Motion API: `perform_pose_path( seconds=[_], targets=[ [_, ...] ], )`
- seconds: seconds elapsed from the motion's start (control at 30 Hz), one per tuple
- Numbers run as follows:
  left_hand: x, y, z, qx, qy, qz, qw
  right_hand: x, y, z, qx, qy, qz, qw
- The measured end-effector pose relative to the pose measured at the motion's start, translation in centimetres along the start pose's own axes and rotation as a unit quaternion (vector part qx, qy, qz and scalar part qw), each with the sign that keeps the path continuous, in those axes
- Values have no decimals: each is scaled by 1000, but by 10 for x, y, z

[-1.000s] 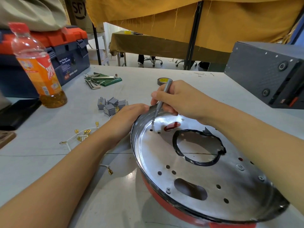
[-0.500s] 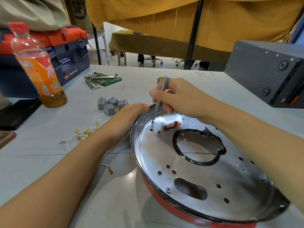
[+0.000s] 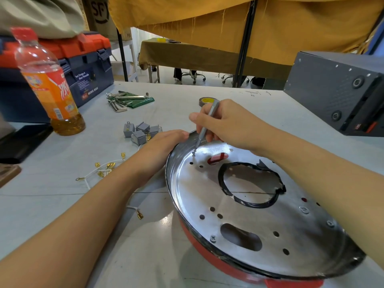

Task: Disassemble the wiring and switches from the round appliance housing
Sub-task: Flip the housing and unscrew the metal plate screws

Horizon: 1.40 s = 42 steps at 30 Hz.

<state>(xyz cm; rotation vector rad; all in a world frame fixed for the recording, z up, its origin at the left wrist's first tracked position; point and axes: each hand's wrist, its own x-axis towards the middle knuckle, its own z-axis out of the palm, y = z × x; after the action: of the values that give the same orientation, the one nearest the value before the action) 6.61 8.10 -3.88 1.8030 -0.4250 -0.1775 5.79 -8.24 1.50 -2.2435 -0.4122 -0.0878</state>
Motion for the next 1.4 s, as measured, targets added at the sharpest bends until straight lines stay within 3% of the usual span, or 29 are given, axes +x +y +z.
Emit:
perform_pose_path(
  seconds=[0.47, 0.67, 0.8, 1.13, 1.4],
  targets=[
    [1, 1, -1, -9, 9, -11, 1000, 0, 1, 0, 46, -9, -2, 999],
    [-2, 4, -3, -13, 52, 19, 998, 0, 1, -3, 38, -17, 19, 999],
    [-3, 6, -4, -5, 43, 43, 998, 1, 2, -3, 37, -10, 9, 999],
    [-2, 11, -10, 154, 78, 102, 980, 4, 5, -3, 19, -3, 11, 1000],
    [-1, 22, -9, 264, 66, 93, 958, 4, 7, -6, 59, -34, 27, 997]
  ],
)
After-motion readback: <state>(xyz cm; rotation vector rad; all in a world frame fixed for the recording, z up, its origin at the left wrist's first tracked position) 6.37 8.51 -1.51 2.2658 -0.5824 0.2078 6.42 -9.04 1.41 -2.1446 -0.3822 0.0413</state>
